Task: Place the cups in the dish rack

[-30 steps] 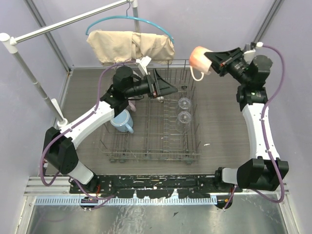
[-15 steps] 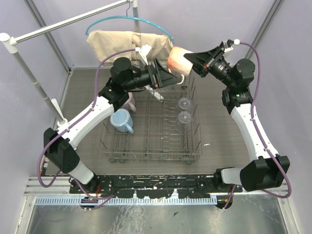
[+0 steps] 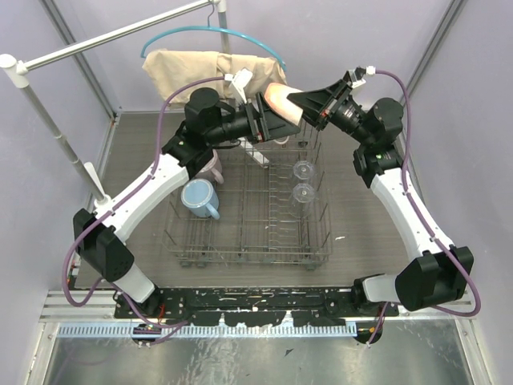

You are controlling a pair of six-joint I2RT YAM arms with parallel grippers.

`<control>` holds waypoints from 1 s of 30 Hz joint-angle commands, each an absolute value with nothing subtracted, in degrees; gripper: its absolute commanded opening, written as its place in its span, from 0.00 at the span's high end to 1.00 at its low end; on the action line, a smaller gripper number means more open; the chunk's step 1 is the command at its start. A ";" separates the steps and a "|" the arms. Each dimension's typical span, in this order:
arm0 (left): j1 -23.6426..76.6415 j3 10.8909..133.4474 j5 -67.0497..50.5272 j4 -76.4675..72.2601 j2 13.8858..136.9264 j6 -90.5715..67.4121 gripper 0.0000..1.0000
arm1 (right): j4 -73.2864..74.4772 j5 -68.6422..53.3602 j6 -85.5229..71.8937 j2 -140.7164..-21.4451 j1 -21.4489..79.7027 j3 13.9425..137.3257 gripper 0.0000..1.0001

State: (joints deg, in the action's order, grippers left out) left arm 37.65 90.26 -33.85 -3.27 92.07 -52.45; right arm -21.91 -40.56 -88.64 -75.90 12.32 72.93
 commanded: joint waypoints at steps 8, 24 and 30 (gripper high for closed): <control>38.23 92.77 -36.86 -2.37 92.25 -51.37 0.43 | -30.71 -40.24 -87.54 -76.27 13.52 71.67 0.99; 36.43 88.32 -34.37 -11.56 88.97 -57.04 0.66 | -32.93 -41.47 -87.12 -77.16 13.79 68.40 0.99; 36.39 87.63 -33.70 -16.40 90.02 -59.76 0.81 | -32.86 -41.62 -87.02 -77.17 13.80 67.73 0.99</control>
